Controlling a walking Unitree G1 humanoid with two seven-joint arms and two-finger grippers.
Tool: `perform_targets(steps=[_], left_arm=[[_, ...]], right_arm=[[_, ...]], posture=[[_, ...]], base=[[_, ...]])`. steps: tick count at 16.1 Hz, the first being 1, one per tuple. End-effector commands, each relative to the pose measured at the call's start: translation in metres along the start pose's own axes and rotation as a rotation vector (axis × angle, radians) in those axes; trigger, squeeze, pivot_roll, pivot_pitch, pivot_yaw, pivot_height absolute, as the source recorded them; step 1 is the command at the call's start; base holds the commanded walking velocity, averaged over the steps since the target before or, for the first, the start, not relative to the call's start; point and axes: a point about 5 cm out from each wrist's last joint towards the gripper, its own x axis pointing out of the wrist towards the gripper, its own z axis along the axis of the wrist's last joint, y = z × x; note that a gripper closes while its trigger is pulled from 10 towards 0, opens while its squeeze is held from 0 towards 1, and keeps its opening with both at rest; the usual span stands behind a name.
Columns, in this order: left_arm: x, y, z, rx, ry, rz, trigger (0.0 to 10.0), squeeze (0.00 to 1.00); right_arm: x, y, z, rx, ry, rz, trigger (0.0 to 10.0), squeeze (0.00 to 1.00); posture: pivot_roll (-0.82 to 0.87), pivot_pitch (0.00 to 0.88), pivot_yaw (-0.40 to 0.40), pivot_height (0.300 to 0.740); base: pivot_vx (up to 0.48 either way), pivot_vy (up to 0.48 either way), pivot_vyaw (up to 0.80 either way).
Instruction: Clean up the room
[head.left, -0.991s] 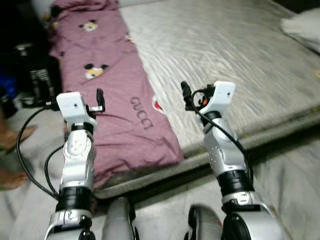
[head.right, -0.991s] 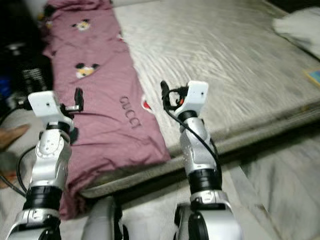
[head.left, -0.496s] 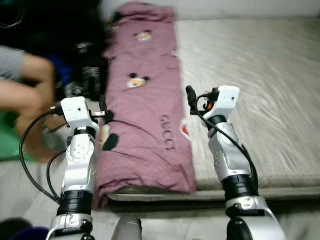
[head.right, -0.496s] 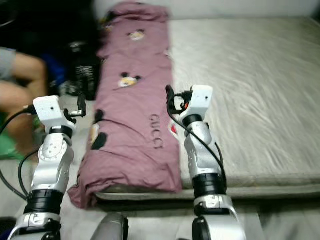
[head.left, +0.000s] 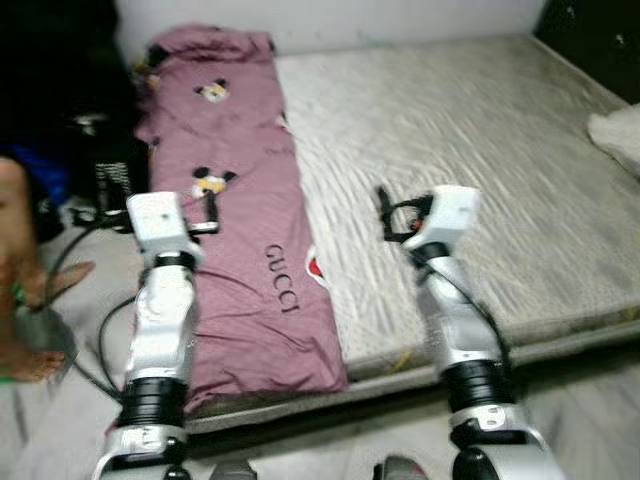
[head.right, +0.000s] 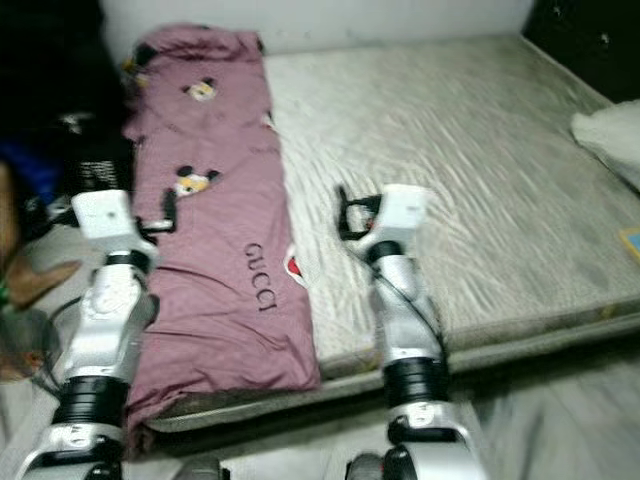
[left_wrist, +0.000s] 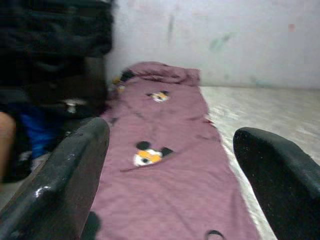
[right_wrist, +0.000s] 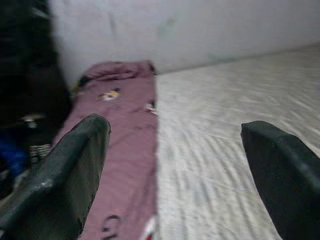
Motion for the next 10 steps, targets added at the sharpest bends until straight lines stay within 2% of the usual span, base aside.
perform_targets(steps=[1,10], left_arm=[[0.0000,-0.0030,0.0000,0.004,0.007,-0.013,10.0,0.00],[0.0029,-0.0025,-0.0007,0.001,0.018,-0.029,10.0,0.00]], right_arm=[[0.0013,-0.0040,0.0022,-0.006,-0.004,-0.017,10.0,0.00],[0.0049,-0.0002,0.0025,-0.007,-0.012,-0.020,10.0,0.00]], posture=[[-0.08,0.000,0.034,0.740],[-0.07,0.000,0.033,0.740]], base=[[0.000,0.000,0.00],[0.000,0.000,0.00]])
